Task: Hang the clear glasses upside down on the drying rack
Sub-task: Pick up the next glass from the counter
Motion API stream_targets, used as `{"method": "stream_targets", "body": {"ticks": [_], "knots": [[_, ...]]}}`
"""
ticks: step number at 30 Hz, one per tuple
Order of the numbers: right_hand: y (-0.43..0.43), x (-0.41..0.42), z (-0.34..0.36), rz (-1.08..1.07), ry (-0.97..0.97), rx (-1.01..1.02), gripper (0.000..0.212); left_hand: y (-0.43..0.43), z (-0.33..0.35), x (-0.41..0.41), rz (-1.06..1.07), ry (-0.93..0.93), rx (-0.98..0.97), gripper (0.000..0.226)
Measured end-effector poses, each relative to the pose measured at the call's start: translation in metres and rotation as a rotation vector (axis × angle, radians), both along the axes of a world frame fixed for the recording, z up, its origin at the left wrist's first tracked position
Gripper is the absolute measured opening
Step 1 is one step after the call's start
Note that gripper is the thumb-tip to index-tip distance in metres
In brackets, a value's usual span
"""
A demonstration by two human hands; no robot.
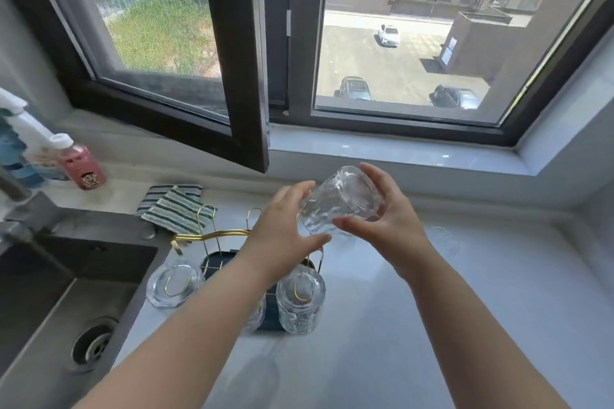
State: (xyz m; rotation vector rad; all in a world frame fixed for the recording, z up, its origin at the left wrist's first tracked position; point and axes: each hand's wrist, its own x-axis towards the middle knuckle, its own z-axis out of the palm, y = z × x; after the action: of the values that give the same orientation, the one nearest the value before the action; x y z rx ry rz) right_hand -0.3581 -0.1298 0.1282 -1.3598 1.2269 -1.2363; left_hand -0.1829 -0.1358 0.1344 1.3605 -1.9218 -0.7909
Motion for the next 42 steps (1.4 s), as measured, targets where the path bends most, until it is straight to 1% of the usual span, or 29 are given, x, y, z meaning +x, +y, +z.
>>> {"method": "stream_targets", "body": {"ticks": [3, 4, 6, 9, 11, 14, 17, 19, 21, 23, 26, 35, 37, 40, 42], "knots": [[-0.026, 0.013, -0.005, 0.001, 0.197, -0.039, 0.082, -0.025, 0.0, 0.009, -0.001, -0.042, 0.006, 0.052], [-0.033, 0.016, -0.011, 0.005, 0.243, -0.035, 0.082, -0.032, -0.002, 0.011, -0.007, -0.063, 0.024, 0.052], [-0.043, 0.019, -0.025, 0.026, 0.295, 0.0, 0.08, -0.043, -0.008, 0.01, -0.036, -0.093, 0.083, 0.059], [-0.053, 0.022, -0.043, 0.074, 0.278, 0.065, 0.077, -0.055, -0.018, 0.007, -0.066, -0.118, 0.174, 0.073], [-0.059, 0.022, -0.053, 0.091, 0.287, 0.083, 0.077, -0.06, -0.024, 0.008, -0.068, -0.157, 0.226, 0.077], [-0.065, 0.024, -0.065, 0.129, 0.332, 0.1, 0.079, -0.067, -0.034, 0.009, -0.028, -0.249, 0.268, 0.076], [-0.069, 0.027, -0.077, 0.162, 0.395, 0.128, 0.084, -0.072, -0.039, 0.007, 0.011, -0.385, 0.281, 0.07], [-0.07, 0.03, -0.084, 0.17, 0.399, 0.162, 0.088, -0.074, -0.04, 0.005, 0.014, -0.474, 0.301, 0.066], [-0.071, 0.031, -0.09, 0.168, 0.406, 0.184, 0.09, -0.077, -0.04, 0.003, 0.011, -0.552, 0.323, 0.067], [-0.071, 0.032, -0.094, 0.171, 0.423, 0.188, 0.089, -0.078, -0.04, 0.001, 0.008, -0.603, 0.346, 0.069], [-0.072, 0.034, -0.096, 0.17, 0.445, 0.168, 0.088, -0.079, -0.039, 0.0, 0.005, -0.631, 0.367, 0.069], [-0.066, 0.031, -0.101, 0.179, 0.385, 0.157, 0.088, -0.076, -0.035, -0.003, 0.004, -0.647, 0.376, 0.068], [-0.061, 0.023, -0.102, 0.166, 0.339, 0.176, 0.086, -0.074, -0.034, -0.005, 0.009, -0.674, 0.373, 0.068], [-0.047, 0.003, -0.102, 0.091, 0.217, 0.204, 0.081, -0.071, -0.031, -0.012, 0.017, -0.715, 0.352, 0.068], [-0.034, -0.014, -0.103, 0.019, 0.149, 0.202, 0.076, -0.067, -0.029, -0.022, 0.038, -0.693, 0.309, 0.072]]}}
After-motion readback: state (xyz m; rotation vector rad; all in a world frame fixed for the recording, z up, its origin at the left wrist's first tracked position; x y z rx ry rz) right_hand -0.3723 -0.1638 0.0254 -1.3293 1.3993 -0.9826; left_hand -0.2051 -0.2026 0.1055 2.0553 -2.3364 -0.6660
